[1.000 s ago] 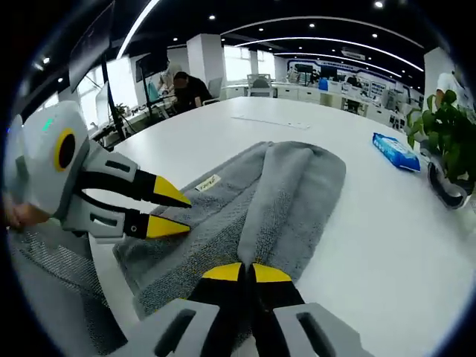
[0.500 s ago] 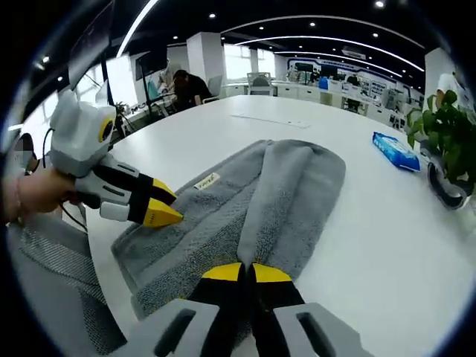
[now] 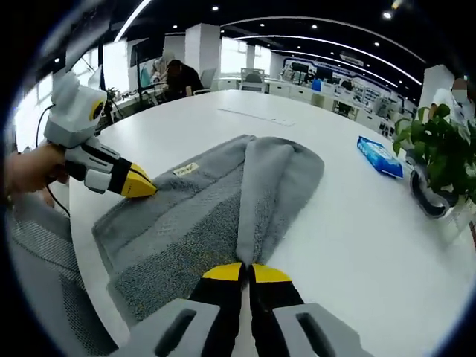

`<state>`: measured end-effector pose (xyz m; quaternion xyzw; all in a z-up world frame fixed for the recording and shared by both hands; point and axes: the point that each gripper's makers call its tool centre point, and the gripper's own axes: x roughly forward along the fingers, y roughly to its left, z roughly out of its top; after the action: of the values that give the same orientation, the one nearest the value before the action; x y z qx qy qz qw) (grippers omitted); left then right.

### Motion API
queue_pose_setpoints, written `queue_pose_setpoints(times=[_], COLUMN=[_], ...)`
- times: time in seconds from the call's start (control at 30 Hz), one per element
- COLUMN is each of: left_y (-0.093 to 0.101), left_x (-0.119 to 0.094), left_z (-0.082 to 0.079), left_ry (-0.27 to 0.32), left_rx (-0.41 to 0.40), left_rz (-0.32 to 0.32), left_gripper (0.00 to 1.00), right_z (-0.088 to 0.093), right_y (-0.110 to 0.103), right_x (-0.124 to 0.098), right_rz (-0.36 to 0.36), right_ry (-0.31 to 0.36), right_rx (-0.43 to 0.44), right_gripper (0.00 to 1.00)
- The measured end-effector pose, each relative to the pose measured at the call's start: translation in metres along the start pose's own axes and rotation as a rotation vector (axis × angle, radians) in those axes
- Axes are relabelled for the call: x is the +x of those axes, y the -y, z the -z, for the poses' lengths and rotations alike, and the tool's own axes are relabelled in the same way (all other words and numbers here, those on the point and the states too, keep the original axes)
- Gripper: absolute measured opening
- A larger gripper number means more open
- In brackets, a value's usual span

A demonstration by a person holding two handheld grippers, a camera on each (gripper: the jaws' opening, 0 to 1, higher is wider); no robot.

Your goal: Open the folded towel by lifting each exposed corner and separating the folded layers until the towel lies flat within the target outline without major curled edges

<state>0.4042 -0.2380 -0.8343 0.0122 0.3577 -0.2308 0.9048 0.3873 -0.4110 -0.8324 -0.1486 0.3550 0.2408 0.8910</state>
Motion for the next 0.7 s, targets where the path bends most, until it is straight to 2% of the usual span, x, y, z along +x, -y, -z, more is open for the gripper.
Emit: queue_pose_setpoints(times=[0.13, 0.3, 0.43, 0.6, 0.7], left_y=[-0.019, -0.038, -0.049, -0.061, -0.067], left_x=[-0.003, -0.008, -0.011, -0.017, -0.019], left_z=[0.002, 0.002, 0.003, 0.004, 0.006], left_ry=[-0.016, -0.006, -0.007, -0.007, -0.009], left_rx=[0.039, -0.001, -0.014, -0.034, -0.036], left_rz=[-0.072, -0.130, -0.163, -0.190, -0.211], left_gripper=[0.02, 0.02, 0.02, 0.02, 0.02], right_z=[0.009, 0.015, 0.021, 0.027, 0.030], right_y=[0.010, 0.014, 0.020, 0.029, 0.030], right_x=[0.000, 0.000, -0.001, -0.003, -0.004], right_rz=[0.025, 0.043, 0.061, 0.079, 0.090], right_ry=[-0.030, -0.053, -0.075, -0.088, -0.098], right_rx=[0.013, 0.011, 0.002, 0.048, 0.045], right_gripper=[0.00, 0.00, 0.00, 0.00, 0.00])
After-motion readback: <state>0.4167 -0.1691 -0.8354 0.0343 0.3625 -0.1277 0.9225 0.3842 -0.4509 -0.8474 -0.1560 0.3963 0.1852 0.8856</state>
